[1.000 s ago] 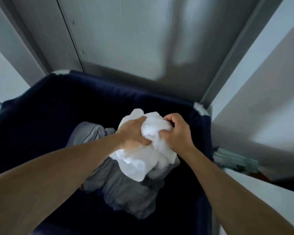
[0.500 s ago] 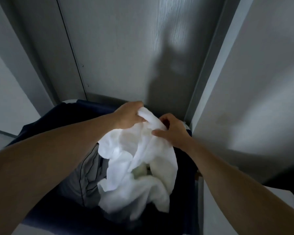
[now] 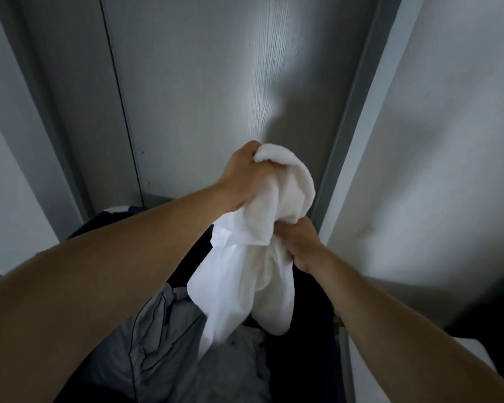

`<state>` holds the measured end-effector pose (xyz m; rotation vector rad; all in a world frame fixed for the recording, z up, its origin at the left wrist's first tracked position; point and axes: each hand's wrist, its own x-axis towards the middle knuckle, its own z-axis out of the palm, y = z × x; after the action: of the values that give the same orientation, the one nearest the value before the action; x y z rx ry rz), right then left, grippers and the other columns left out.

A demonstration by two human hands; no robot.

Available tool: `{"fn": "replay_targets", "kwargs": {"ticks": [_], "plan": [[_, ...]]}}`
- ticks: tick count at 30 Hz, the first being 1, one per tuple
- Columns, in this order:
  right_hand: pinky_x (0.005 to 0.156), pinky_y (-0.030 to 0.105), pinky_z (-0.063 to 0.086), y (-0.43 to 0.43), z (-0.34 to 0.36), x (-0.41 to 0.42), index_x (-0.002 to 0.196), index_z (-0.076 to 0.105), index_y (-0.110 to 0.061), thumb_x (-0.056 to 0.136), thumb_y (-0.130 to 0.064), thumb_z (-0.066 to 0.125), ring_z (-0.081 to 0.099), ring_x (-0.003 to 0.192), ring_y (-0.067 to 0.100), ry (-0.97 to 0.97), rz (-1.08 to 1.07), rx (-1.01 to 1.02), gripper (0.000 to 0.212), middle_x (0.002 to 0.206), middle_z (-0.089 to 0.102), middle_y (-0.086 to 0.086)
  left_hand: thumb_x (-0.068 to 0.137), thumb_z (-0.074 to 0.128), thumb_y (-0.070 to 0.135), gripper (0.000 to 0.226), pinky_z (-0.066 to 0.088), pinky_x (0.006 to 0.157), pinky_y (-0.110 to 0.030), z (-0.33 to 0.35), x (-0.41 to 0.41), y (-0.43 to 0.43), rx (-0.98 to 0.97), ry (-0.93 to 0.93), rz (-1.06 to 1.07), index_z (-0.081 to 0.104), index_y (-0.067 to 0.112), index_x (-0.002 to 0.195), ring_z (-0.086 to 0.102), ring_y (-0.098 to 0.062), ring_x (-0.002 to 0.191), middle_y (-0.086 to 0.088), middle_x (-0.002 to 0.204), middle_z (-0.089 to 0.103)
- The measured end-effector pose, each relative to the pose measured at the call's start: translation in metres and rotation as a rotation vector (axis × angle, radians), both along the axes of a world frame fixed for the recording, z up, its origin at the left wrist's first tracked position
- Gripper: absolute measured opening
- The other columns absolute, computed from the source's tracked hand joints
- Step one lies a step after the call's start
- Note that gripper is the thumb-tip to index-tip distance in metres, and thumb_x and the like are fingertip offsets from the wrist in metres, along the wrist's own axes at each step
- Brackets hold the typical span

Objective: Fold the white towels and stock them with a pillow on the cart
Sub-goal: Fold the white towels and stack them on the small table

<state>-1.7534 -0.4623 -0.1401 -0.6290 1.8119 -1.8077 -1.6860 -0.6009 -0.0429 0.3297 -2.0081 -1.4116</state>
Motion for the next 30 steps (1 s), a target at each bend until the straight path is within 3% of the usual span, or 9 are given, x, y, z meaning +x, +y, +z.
{"fn": "replay_targets", "kwargs": {"ticks": [2, 5, 8, 10, 15, 20, 25, 27, 30], "plan": [[0.053, 0.028, 0.056, 0.011, 0.020, 0.001, 0.086, 0.075, -0.023, 0.052, -0.035, 0.085, 0.075, 0.076, 0.021, -0.016, -0.105, -0.019, 0.037, 0.082, 0.077, -0.001, 0.086, 0.067, 0.033, 0.011, 0.047, 0.063, -0.021, 0.007, -0.004, 0.001, 0.046, -0.003, -0.049, 0.059, 0.027, 0.091, 0.065, -0.009, 0.083, 0.010, 0.091, 0.066], [0.046, 0.028, 0.053, 0.037, 0.054, -0.009, 0.083, 0.073, -0.025, 0.064, -0.025, 0.080, 0.072, 0.062, 0.016, 0.055, -0.269, -0.051, 0.020, 0.077, 0.076, 0.000, 0.082, 0.077, 0.040, 0.038, 0.053, 0.065, -0.023, 0.021, -0.008, 0.009, 0.056, -0.078, -0.238, 0.058, 0.029, 0.112, 0.068, -0.012, 0.093, 0.007, 0.107, 0.068], [0.064, 0.040, 0.063, 0.064, 0.098, -0.017, 0.089, 0.072, -0.025, 0.067, -0.024, 0.078, 0.074, 0.077, 0.021, 0.146, -0.401, -0.079, 0.023, 0.082, 0.077, -0.002, 0.083, 0.077, 0.039, 0.051, 0.058, 0.082, -0.031, 0.037, -0.017, 0.034, 0.016, -0.084, -0.413, 0.055, 0.029, 0.128, 0.068, -0.014, 0.105, 0.005, 0.117, 0.069], [0.067, 0.045, 0.063, 0.086, 0.126, -0.022, 0.085, 0.072, -0.027, 0.067, -0.020, 0.078, 0.074, 0.076, 0.021, 0.221, -0.420, -0.111, 0.020, 0.079, 0.076, -0.002, 0.083, 0.074, 0.043, 0.046, 0.059, 0.084, -0.034, 0.051, -0.024, 0.058, 0.048, -0.024, -0.454, 0.059, 0.031, 0.125, 0.070, -0.015, 0.102, 0.005, 0.113, 0.072], [0.054, 0.032, 0.059, 0.159, 0.176, -0.033, 0.081, 0.068, -0.030, 0.055, -0.026, 0.074, 0.073, 0.066, 0.016, 0.410, -0.431, -0.090, 0.026, 0.071, 0.073, -0.006, 0.086, 0.070, 0.051, 0.052, 0.054, 0.097, -0.050, 0.075, -0.049, 0.122, 0.191, -0.072, -0.520, 0.059, 0.025, 0.129, 0.069, -0.023, 0.109, 0.000, 0.117, 0.072], [0.055, 0.030, 0.058, 0.250, 0.195, -0.058, 0.090, 0.070, -0.024, 0.054, -0.017, 0.075, 0.074, 0.071, 0.016, 0.475, -0.469, -0.116, 0.037, 0.078, 0.076, -0.003, 0.087, 0.070, 0.047, 0.030, 0.061, 0.083, -0.042, 0.095, -0.075, 0.211, 0.180, -0.043, -0.537, 0.063, 0.029, 0.111, 0.072, -0.017, 0.096, 0.006, 0.102, 0.076], [0.057, 0.033, 0.059, 0.352, 0.163, -0.095, 0.089, 0.072, -0.023, 0.065, -0.012, 0.079, 0.075, 0.073, 0.017, 0.404, -0.465, -0.043, 0.028, 0.079, 0.077, -0.002, 0.088, 0.067, 0.052, 0.051, 0.060, 0.085, -0.044, 0.083, -0.101, 0.299, 0.012, -0.144, -0.642, 0.056, 0.028, 0.132, 0.071, -0.019, 0.104, 0.004, 0.116, 0.072], [0.065, 0.043, 0.062, 0.389, 0.125, -0.111, 0.090, 0.073, -0.021, 0.071, -0.014, 0.079, 0.075, 0.082, 0.026, 0.350, -0.463, 0.011, 0.021, 0.085, 0.077, 0.003, 0.085, 0.071, 0.051, 0.059, 0.058, 0.090, -0.046, 0.062, -0.113, 0.329, -0.037, -0.223, -0.667, 0.053, 0.027, 0.136, 0.068, -0.020, 0.108, 0.003, 0.121, 0.069], [0.073, 0.053, 0.062, 0.429, 0.047, -0.128, 0.101, 0.071, -0.013, 0.079, -0.021, 0.080, 0.073, 0.089, 0.035, 0.241, -0.407, 0.124, 0.026, 0.095, 0.075, 0.014, 0.081, 0.075, 0.054, 0.063, 0.055, 0.089, -0.033, 0.021, -0.126, 0.370, -0.202, -0.330, -0.685, 0.053, 0.030, 0.135, 0.065, -0.013, 0.108, 0.009, 0.121, 0.067]]}}
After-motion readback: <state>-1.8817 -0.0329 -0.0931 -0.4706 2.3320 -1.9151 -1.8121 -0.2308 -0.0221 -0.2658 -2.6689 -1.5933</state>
